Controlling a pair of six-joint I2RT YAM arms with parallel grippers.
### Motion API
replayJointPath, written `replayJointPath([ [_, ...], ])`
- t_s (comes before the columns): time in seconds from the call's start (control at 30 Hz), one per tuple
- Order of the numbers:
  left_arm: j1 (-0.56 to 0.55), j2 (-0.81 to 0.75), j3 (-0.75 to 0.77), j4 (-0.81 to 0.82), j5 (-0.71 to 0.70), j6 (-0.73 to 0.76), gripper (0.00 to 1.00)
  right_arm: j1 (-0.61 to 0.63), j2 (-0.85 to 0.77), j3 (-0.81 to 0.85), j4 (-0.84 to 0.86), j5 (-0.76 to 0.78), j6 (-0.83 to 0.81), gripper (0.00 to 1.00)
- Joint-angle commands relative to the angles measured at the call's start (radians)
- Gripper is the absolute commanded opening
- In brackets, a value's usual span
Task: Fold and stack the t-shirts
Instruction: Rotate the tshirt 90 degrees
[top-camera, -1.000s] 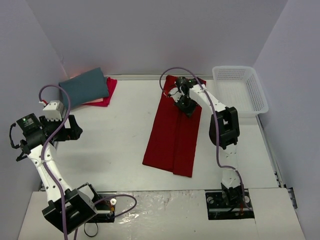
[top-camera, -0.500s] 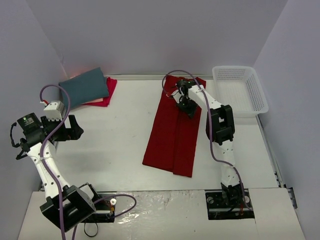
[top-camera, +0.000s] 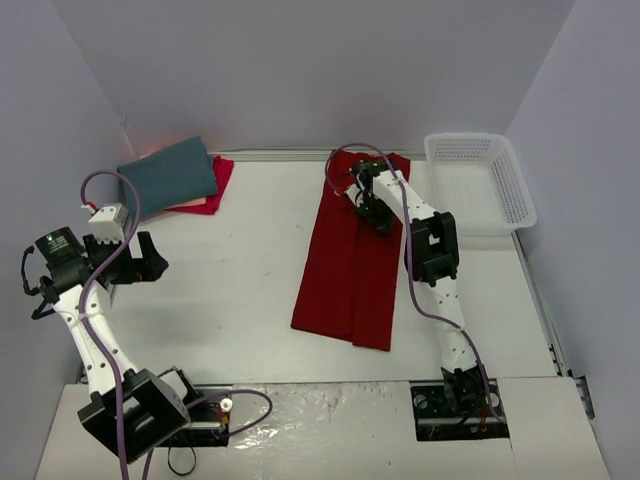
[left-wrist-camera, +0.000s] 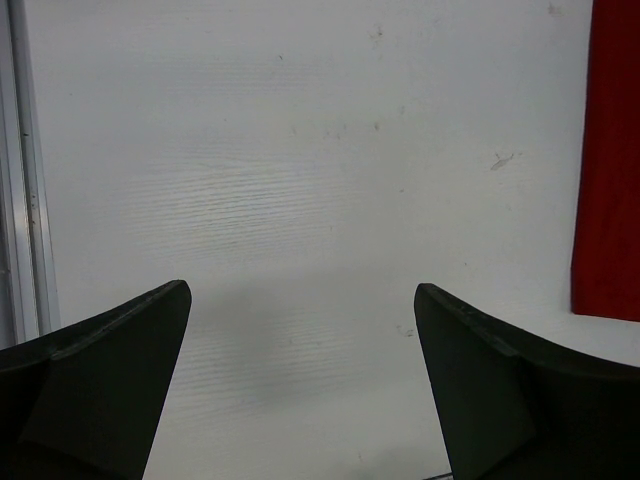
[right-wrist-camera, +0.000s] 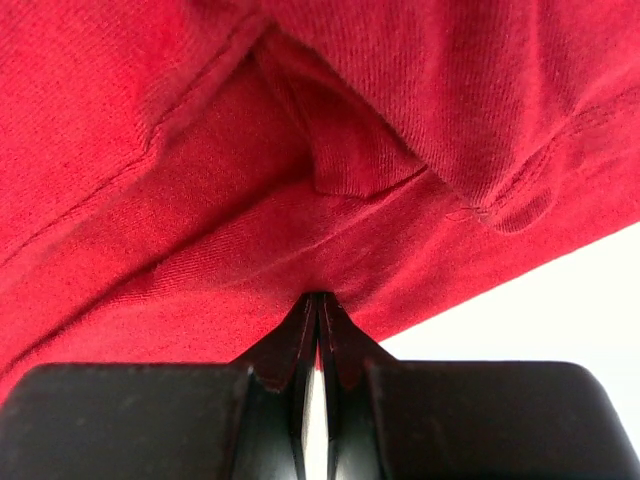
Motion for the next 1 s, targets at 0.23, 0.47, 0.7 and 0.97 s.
replayJointPath([
  [0.23, 0.006, -0.015, 0.031, -0.011, 0.011, 0.019, 0.94, 0.063, 0.15, 0.091, 0.064, 0.162, -0.039, 0.0],
  [0.47, 0.006, -0.003, 0.031, -0.013, -0.008, 0.016, 0.94, 0.132, 0.176, 0.138, 0.13, 0.252, -0.07, 0.02],
  [0.7, 0.006, -0.003, 0.03, -0.008, -0.023, 0.016, 0.94, 0.207, 0.202, 0.166, 0.174, 0.285, -0.105, 0.03],
  [0.97, 0.006, 0.008, 0.03, -0.008, -0.024, 0.016, 0.94, 0.261, 0.22, 0.169, 0.2, 0.311, -0.132, 0.04],
])
